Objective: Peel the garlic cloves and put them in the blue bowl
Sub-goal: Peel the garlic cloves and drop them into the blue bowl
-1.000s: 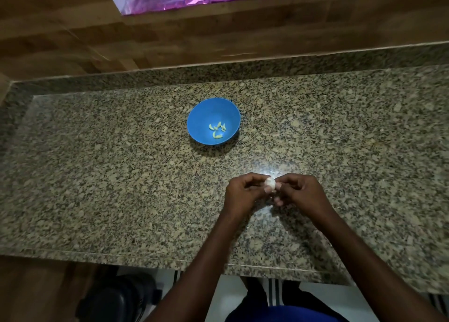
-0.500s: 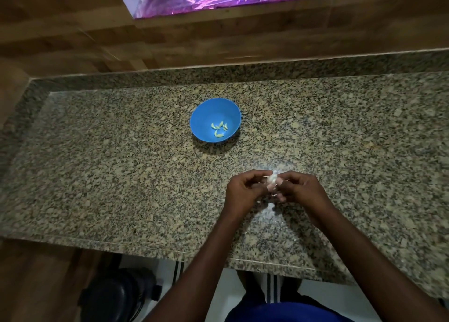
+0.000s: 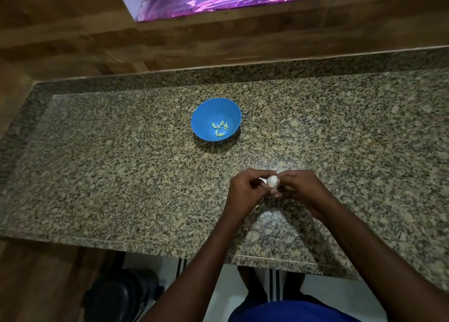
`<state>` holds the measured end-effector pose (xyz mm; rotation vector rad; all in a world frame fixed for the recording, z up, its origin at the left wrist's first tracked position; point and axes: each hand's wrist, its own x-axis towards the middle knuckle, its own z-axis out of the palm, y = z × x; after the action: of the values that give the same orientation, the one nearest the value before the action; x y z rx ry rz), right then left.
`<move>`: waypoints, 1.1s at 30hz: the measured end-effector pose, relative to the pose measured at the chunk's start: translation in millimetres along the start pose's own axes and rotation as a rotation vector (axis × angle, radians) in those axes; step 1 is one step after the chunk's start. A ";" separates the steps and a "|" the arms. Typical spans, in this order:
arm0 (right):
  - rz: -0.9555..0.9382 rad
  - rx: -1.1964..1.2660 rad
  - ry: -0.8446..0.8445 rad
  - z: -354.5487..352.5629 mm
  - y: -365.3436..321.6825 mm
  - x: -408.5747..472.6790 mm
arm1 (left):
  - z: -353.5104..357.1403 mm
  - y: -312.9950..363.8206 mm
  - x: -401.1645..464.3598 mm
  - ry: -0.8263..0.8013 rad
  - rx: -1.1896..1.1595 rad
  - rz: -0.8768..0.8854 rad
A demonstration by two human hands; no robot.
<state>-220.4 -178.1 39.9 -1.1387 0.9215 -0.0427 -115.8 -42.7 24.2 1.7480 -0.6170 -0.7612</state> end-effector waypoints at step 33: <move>0.141 0.159 0.029 -22.6 37.6 15.9 | 18.5 -45.1 -16.6 0.143 0.740 0.265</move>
<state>-240.0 -185.3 -1.8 -0.9265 1.0046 -0.0170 -139.0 -29.3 -19.8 2.2926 -1.0977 -0.2150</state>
